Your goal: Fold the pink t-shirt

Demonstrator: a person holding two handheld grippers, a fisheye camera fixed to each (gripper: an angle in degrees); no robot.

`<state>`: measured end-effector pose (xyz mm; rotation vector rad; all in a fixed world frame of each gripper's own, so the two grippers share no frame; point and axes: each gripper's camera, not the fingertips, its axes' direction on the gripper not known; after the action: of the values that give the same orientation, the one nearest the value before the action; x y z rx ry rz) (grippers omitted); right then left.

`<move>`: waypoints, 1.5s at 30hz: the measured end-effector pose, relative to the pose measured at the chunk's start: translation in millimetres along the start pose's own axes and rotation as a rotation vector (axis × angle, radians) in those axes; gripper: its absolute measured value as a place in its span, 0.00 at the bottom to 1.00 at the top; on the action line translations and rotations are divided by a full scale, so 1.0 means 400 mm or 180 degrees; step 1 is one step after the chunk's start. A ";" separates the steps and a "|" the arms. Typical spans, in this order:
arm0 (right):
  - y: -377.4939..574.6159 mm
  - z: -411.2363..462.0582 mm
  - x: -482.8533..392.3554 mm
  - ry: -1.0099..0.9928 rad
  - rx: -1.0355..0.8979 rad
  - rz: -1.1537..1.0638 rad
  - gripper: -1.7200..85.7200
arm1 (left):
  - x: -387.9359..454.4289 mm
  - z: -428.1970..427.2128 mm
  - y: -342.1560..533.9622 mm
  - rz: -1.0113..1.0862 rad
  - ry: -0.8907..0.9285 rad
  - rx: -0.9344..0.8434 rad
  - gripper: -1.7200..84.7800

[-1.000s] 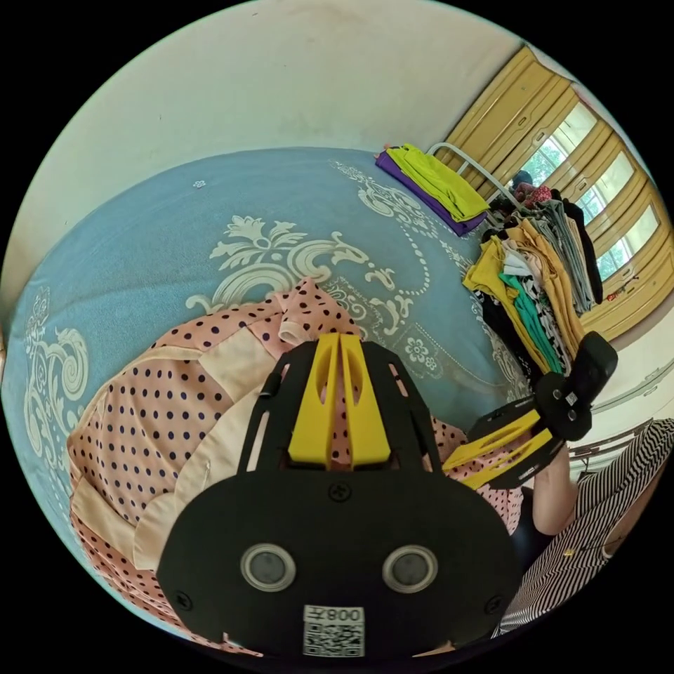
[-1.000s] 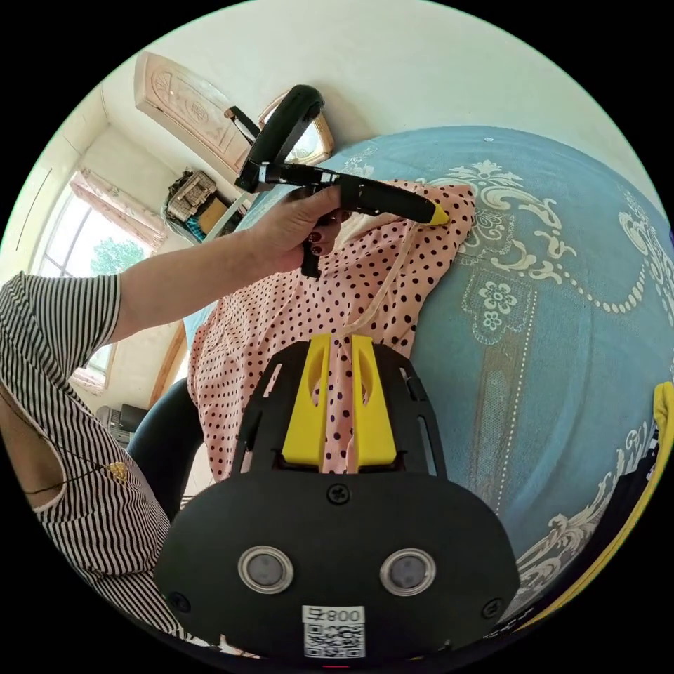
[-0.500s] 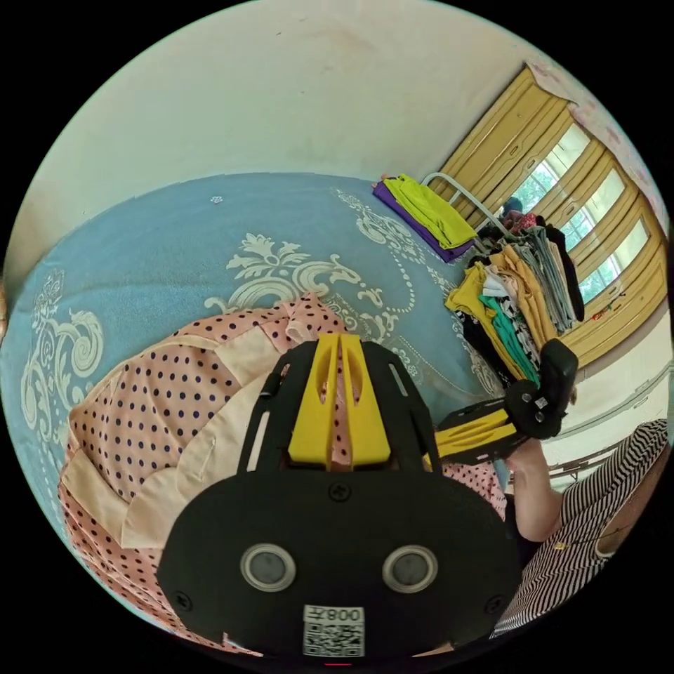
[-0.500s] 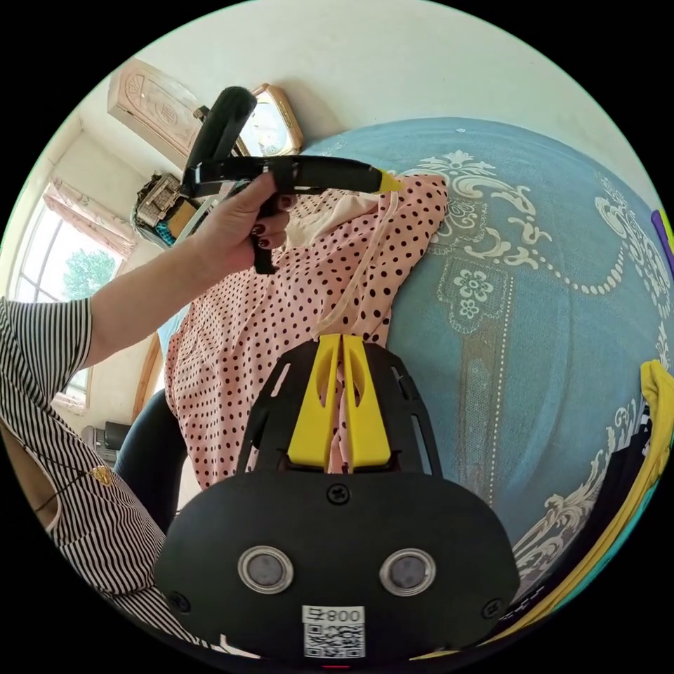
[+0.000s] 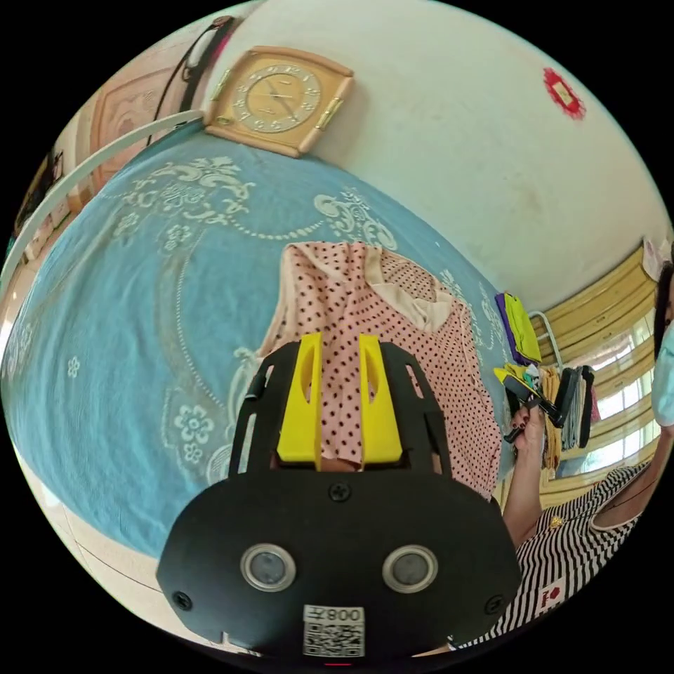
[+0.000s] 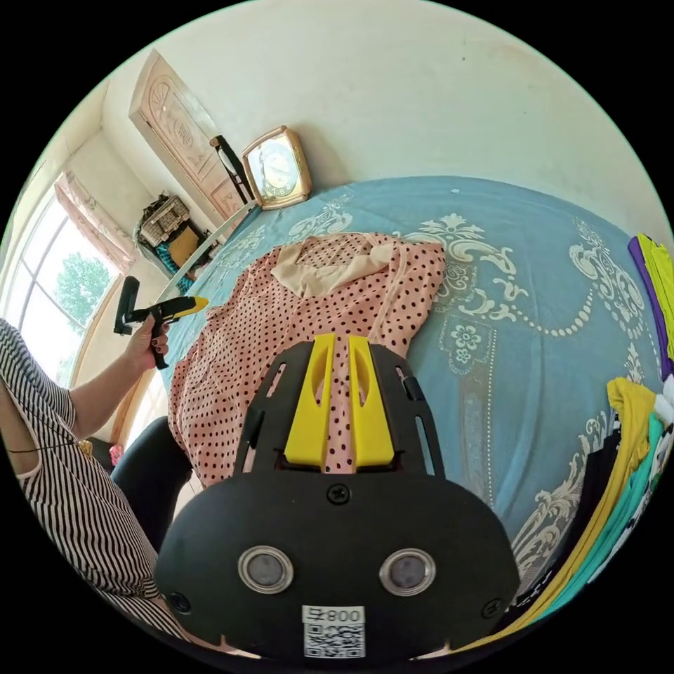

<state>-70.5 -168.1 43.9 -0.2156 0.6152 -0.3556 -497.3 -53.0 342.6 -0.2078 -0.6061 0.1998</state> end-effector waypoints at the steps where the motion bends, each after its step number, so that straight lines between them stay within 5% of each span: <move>1: -0.015 0.008 -0.018 -0.0047 -0.0034 -0.0041 0.05 | -0.020 -0.009 0.004 -0.0061 -0.0022 -0.0017 0.12; 14: -0.448 0.289 -0.466 -0.0507 -0.0877 -0.1274 0.08 | -0.168 -0.138 0.006 -0.0328 0.0444 0.0139 0.07; 30: -0.778 0.702 -0.856 0.0458 -0.1923 -0.2443 0.10 | -0.188 -0.300 0.011 -0.0211 0.0802 0.0189 0.04; 38: -0.815 0.694 -0.901 0.0630 -0.1743 -0.2512 0.05 | -0.160 -0.363 0.023 -0.0065 0.0883 0.0286 0.03; 45: -0.872 0.538 -0.769 -0.0279 -0.1192 -0.1842 0.04 | -0.089 -0.410 0.032 0.0311 0.0946 0.0368 0.03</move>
<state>-266.4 -349.5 481.4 -0.7721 0.5209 -0.7833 -432.2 -71.5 188.5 -0.1515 -0.2882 0.2915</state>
